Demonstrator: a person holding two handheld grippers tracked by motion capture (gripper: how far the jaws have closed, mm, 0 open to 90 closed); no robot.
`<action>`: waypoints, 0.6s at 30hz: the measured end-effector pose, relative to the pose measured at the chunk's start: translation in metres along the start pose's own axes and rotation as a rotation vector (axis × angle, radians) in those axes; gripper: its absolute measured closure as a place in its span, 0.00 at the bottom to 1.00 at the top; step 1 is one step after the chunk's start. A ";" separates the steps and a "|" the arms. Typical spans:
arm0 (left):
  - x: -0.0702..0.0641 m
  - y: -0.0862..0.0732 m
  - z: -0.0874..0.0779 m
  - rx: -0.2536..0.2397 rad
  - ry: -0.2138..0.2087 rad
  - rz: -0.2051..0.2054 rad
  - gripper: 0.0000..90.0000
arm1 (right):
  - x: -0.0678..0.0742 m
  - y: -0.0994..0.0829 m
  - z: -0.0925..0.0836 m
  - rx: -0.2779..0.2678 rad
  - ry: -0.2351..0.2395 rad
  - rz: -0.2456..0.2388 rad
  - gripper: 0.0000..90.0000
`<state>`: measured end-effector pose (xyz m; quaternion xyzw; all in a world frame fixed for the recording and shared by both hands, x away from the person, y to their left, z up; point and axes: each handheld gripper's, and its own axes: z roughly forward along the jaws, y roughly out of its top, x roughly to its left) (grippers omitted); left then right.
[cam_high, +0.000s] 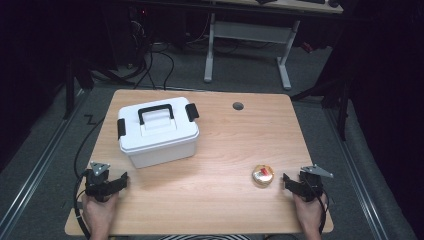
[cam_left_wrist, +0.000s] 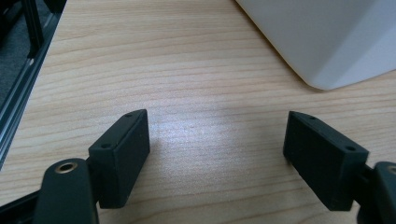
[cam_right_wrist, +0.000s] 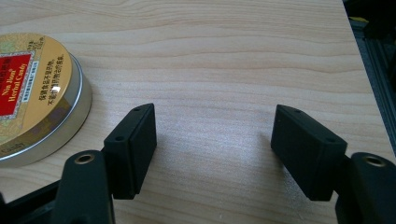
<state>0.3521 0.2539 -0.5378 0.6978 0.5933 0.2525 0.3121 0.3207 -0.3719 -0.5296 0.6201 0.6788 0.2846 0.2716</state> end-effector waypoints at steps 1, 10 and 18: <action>0.000 0.000 0.000 0.000 0.000 0.000 0.26 | 0.000 0.000 0.000 0.000 0.000 0.000 0.35; 0.000 0.000 0.000 0.001 -0.003 -0.001 0.26 | 0.000 0.000 0.000 0.001 0.007 -0.001 0.34; 0.000 0.000 0.000 0.000 -0.021 0.005 0.24 | -0.001 -0.001 -0.001 -0.005 0.021 -0.025 0.34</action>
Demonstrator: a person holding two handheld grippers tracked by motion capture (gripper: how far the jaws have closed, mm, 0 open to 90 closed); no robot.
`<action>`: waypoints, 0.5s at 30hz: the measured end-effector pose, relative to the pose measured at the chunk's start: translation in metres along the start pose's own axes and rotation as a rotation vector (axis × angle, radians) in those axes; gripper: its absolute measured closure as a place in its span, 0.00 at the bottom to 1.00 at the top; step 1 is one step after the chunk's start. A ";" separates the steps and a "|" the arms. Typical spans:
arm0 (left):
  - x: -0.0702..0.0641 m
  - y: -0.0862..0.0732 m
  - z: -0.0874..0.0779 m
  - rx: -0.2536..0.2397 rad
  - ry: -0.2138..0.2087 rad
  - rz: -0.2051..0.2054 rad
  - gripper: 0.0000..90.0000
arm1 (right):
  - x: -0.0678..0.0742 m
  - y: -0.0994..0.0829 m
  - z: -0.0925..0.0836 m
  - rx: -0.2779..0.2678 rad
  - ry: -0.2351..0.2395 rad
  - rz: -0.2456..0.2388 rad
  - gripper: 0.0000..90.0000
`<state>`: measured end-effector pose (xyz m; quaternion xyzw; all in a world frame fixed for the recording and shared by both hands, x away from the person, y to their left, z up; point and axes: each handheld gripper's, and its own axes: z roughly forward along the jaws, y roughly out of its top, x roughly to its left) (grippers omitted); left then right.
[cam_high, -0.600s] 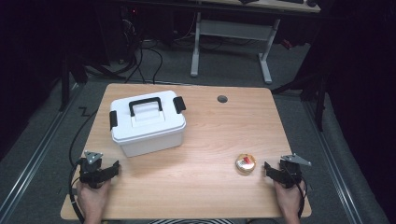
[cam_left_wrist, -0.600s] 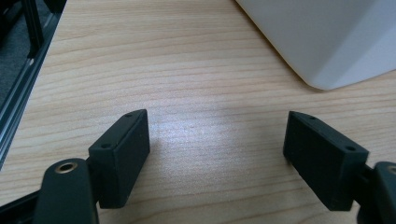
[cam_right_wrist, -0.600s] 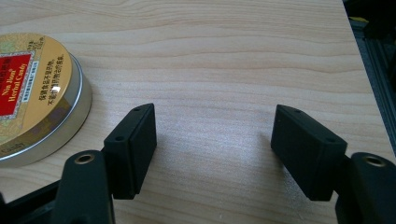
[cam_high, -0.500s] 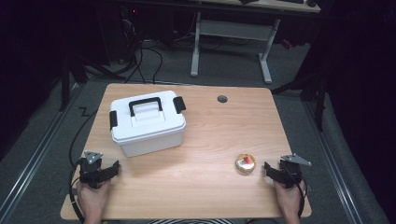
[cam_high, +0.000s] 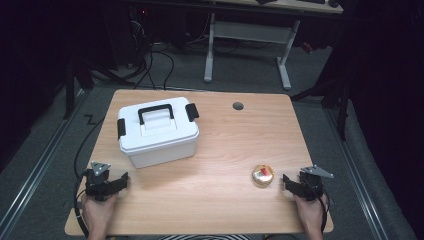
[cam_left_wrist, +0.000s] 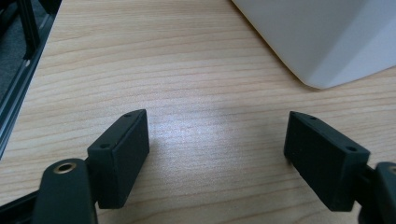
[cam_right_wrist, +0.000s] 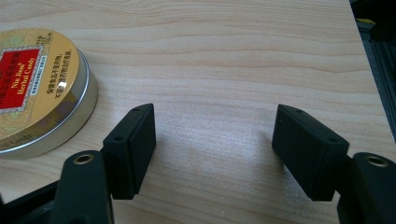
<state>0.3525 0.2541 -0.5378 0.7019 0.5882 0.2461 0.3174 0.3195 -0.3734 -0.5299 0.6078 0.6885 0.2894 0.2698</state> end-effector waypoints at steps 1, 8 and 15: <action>0.000 0.000 0.000 -0.001 -0.001 -0.001 0.24 | 0.000 0.000 0.000 0.003 0.001 0.004 0.33; 0.001 0.000 0.000 -0.002 -0.013 -0.002 0.23 | 0.000 0.001 0.000 0.008 0.013 -0.004 0.33; 0.000 0.000 0.000 -0.002 -0.004 -0.001 0.24 | -0.002 0.002 0.000 -0.003 0.016 -0.002 0.45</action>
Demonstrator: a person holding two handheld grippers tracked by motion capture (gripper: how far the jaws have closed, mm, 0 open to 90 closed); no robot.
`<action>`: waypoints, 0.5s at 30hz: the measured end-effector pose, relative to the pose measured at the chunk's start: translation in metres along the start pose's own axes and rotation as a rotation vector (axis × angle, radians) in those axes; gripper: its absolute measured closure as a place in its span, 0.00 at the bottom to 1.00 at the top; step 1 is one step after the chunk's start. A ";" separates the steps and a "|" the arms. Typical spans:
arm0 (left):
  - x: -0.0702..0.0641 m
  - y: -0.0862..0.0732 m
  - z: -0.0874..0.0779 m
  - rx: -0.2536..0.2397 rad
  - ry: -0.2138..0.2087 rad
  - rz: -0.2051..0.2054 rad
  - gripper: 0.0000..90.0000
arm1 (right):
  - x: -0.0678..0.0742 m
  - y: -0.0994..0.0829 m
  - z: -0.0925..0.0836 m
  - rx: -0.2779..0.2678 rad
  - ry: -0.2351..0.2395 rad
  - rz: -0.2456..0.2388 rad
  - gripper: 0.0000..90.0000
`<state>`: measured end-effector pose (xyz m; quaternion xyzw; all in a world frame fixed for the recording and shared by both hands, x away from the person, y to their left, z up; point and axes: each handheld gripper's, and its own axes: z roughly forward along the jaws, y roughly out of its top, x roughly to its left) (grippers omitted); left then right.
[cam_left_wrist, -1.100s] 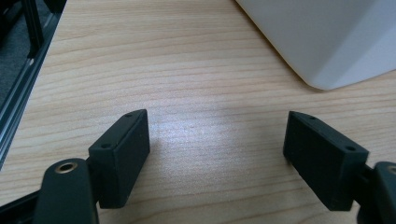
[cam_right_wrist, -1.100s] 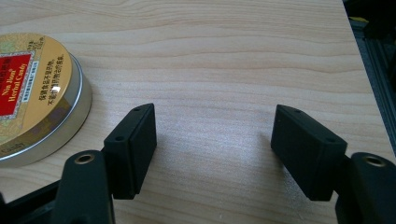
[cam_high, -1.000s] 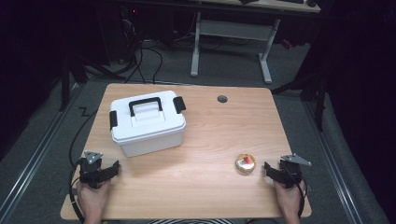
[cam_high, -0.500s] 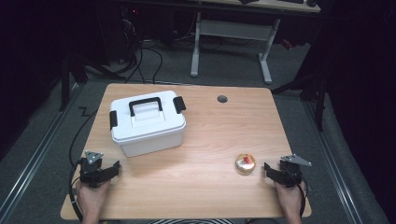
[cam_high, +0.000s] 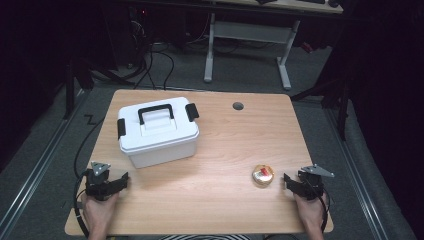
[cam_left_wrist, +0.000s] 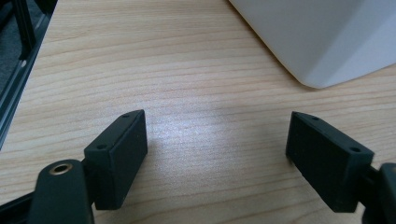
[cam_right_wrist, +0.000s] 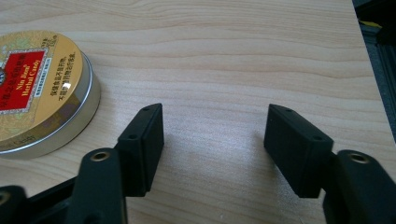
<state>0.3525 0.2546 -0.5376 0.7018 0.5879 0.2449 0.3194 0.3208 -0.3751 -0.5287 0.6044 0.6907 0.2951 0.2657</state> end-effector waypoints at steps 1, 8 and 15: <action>0.001 0.000 0.000 0.000 -0.002 -0.003 0.25 | 0.000 0.001 0.000 0.000 0.003 0.007 0.48; 0.005 -0.003 -0.004 -0.014 -0.004 -0.025 0.33 | -0.002 0.003 -0.003 -0.022 0.030 0.021 0.52; 0.007 -0.004 -0.007 -0.015 -0.007 -0.028 0.39 | -0.004 0.004 -0.005 -0.035 0.063 0.034 0.58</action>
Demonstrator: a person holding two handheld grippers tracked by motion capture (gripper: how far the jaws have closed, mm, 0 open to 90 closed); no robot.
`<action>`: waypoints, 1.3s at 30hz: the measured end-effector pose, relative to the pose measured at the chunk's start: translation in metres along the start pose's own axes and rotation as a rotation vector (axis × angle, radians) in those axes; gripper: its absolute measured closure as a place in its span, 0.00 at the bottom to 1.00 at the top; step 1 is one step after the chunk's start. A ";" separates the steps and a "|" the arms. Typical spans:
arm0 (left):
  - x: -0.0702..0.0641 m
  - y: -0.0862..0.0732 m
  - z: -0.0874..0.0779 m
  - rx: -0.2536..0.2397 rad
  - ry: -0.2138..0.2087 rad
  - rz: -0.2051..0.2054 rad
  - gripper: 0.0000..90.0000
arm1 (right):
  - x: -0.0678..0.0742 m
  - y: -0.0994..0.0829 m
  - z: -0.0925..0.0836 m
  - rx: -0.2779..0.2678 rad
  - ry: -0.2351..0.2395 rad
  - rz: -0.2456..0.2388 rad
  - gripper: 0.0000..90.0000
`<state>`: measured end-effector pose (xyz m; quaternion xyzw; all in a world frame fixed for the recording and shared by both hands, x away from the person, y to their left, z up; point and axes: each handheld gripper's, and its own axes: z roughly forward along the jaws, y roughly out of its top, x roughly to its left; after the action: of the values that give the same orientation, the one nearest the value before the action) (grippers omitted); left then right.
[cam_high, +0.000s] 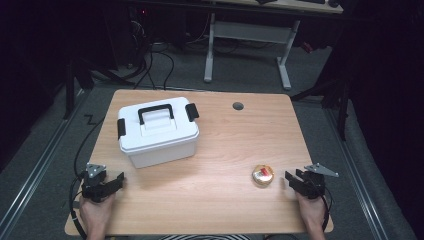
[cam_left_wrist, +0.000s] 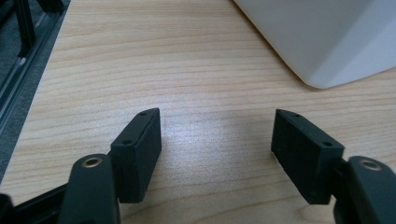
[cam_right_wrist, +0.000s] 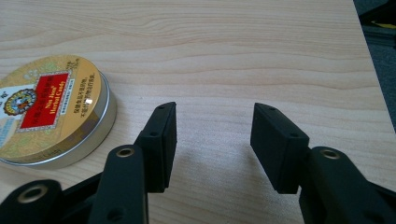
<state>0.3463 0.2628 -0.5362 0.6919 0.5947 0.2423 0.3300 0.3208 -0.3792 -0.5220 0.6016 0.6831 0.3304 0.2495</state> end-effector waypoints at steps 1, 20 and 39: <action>0.000 0.000 0.000 0.002 0.001 0.000 0.39 | 0.000 0.001 0.000 -0.006 0.004 -0.003 0.58; -0.005 0.013 -0.004 0.018 -0.018 0.018 0.46 | 0.010 0.031 0.003 -0.020 0.140 -0.016 0.78; -0.012 0.046 -0.009 0.013 -0.048 0.014 0.61 | 0.058 0.104 0.037 -0.009 0.287 -0.118 0.92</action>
<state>0.3680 0.2489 -0.4953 0.7038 0.5833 0.2239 0.3380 0.4077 -0.3106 -0.4649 0.5060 0.7443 0.4008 0.1711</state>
